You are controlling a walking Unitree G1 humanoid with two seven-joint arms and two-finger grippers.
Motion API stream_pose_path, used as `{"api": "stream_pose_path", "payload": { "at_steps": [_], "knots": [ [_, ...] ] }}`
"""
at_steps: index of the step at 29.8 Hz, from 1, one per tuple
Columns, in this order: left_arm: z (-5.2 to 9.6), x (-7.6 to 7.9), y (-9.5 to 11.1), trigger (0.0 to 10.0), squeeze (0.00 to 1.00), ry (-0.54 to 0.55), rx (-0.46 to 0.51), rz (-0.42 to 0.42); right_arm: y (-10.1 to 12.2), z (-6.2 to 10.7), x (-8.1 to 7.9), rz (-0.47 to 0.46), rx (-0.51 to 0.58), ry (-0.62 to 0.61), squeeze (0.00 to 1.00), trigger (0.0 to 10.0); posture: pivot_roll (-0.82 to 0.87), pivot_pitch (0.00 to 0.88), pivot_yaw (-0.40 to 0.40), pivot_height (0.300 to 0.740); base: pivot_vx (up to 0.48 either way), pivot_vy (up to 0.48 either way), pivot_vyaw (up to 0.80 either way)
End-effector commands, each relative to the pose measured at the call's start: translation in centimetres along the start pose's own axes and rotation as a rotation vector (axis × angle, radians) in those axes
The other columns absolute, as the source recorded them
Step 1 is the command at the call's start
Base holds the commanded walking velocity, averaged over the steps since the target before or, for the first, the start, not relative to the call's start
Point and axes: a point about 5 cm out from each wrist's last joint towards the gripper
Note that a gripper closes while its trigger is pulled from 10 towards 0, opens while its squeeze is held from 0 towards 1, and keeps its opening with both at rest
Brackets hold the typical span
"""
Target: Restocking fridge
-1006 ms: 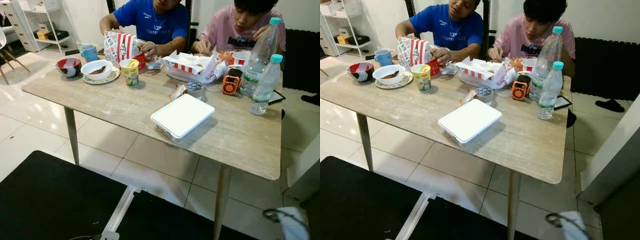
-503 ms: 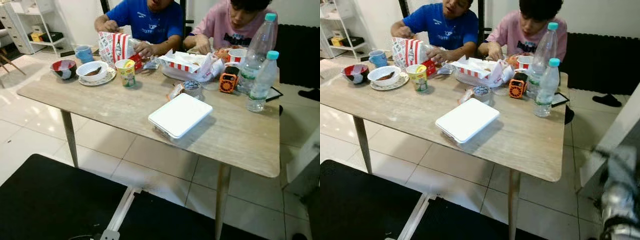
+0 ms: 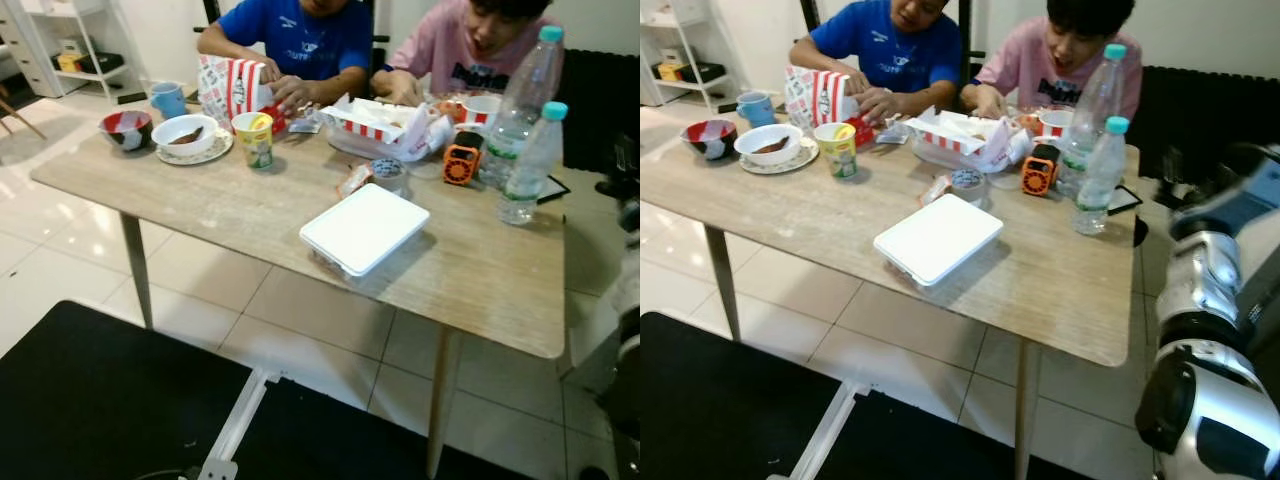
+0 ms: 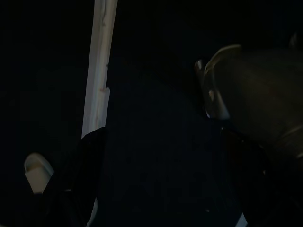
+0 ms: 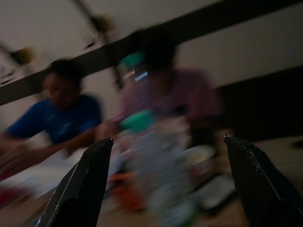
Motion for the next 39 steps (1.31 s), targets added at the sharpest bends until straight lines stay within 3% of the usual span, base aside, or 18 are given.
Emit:
{"api": "stream_pose_path", "payload": {
  "at_steps": [1, 2, 4, 7, 10, 13, 18, 20, 21, 23, 26, 29, 38, 39],
  "knots": [
    [0.0, 0.1, -0.1, 10.0, 0.0, 0.002, 0.0, 0.017, -0.6, -0.1, -0.2, -0.026, -0.049, 0.014, 0.0, 10.0, -0.01, 0.0, 0.03, 0.74, 0.0, 0.0, 0.0],
    [0.0, 0.1, -0.1, 10.0, 0.0, 0.002, 0.0, 0.017, -0.6, -0.1, -0.2, -0.026, -0.049, 0.014, 0.0, 10.0, -0.01, 0.0, 0.03, 0.74, 0.0, 0.0, 0.0],
    [0.0, 0.1, -0.1, 10.0, 0.0, 0.004, 0.003, 0.025, -3.4, -0.2, -1.2, -0.002, -0.202, 0.026, 0.0, 10.0, -0.01, 0.0, 0.029, 0.74, 0.0, 0.0, 0.0],
    [0.0, 0.0, -0.1, 10.0, 0.0, 0.009, 0.01, 0.04, -5.4, -0.1, -1.9, 0.025, -0.297, 0.033, 0.0, 10.0, -0.01, 0.0, 0.032, 0.74, 0.0, 0.0, 0.0],
    [0.0, 0.0, -0.1, 10.0, 0.0, 0.016, 0.015, 0.054, -6.2, -0.1, -2.4, 0.012, -0.326, 0.049, 0.0, 10.0, -0.01, 0.0, 0.032, 0.74, 0.0, 0.0, 0.0],
    [0.1, -0.2, 0.0, 10.0, 0.0, 0.055, 0.049, 0.121, -8.7, 0.1, -3.8, -0.054, -0.446, 0.046, 0.0, 10.0, 0.0, 0.004, 0.032, 0.74, 0.0, 0.0, 0.0],
    [0.1, -0.3, 0.1, 10.0, 0.0, 0.08, 0.071, 0.154, -10.0, 0.3, -4.5, -0.084, -0.531, 0.043, 0.0, 10.0, 0.0, 0.007, 0.038, 0.74, 0.0, 0.0, 0.0],
    [0.3, -5.2, 5.1, 10.0, 0.0, 0.16, 0.221, 0.184, -11.0, 0.7, -5.1, -0.206, -0.619, 0.047, 0.0, 10.0, 0.01, 0.028, 0.04, 0.74, 0.0, 0.0, 0.0],
    [0.3, -5.2, 5.1, 10.0, 0.0, 0.16, 0.221, 0.184, -11.0, 0.7, -5.1, -0.206, -0.619, 0.047, 0.0, 10.0, 0.01, 0.028, 0.04, 0.74, 0.0, 0.0, 0.0],
    [0.8, -7.5, 7.7, 10.0, 0.0, 0.196, 0.313, 0.206, -12.1, 1.4, -5.3, -0.281, -0.697, 0.046, 0.0, 10.0, 0.0, 0.027, 0.049, 0.74, 0.0, 0.0, 0.0],
    [0.9, -7.5, 7.9, 10.0, 0.0, 0.19, 0.337, 0.246, -13.4, 2.3, -5.1, -0.279, -0.772, 0.025, 0.0, 10.0, 0.0, 0.037, 0.04, 0.74, 0.0, 0.0, 0.0],
    [0.9, -7.2, 8.1, 10.0, 0.0, 0.158, 0.382, 0.339, -15.3, 3.4, -5.3, -0.318, -0.841, 0.003, 0.0, 10.0, 0.0, 0.05, 0.042, 0.74, 0.0, 0.0, 0.0],
    [1.1, -7.5, 7.7, 10.0, 0.0, 0.109, 0.457, 0.521, -17.0, 4.1, -6.6, -0.431, -0.866, -0.002, 0.0, 10.0, 0.0, 0.057, 0.048, 0.74, 0.0, 0.0, 0.0],
    [1.1, -7.7, 7.6, 10.0, 0.86, 0.107, 0.466, 0.545, -17.0, 4.1, -6.9, -0.443, -0.864, 0.005, 0.0, 10.0, 0.01, 0.06, 0.05, 0.74, 0.0, 0.0, 0.0]
  ]
}}
Point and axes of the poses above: a point about 5 cm out from each wrist's last joint towards the gripper, its own z axis pointing back from the gripper into the wrist, its own y axis along the axis of the wrist's last joint, x = y × z, and after that the axes turned 14 degrees about -z, right-handed
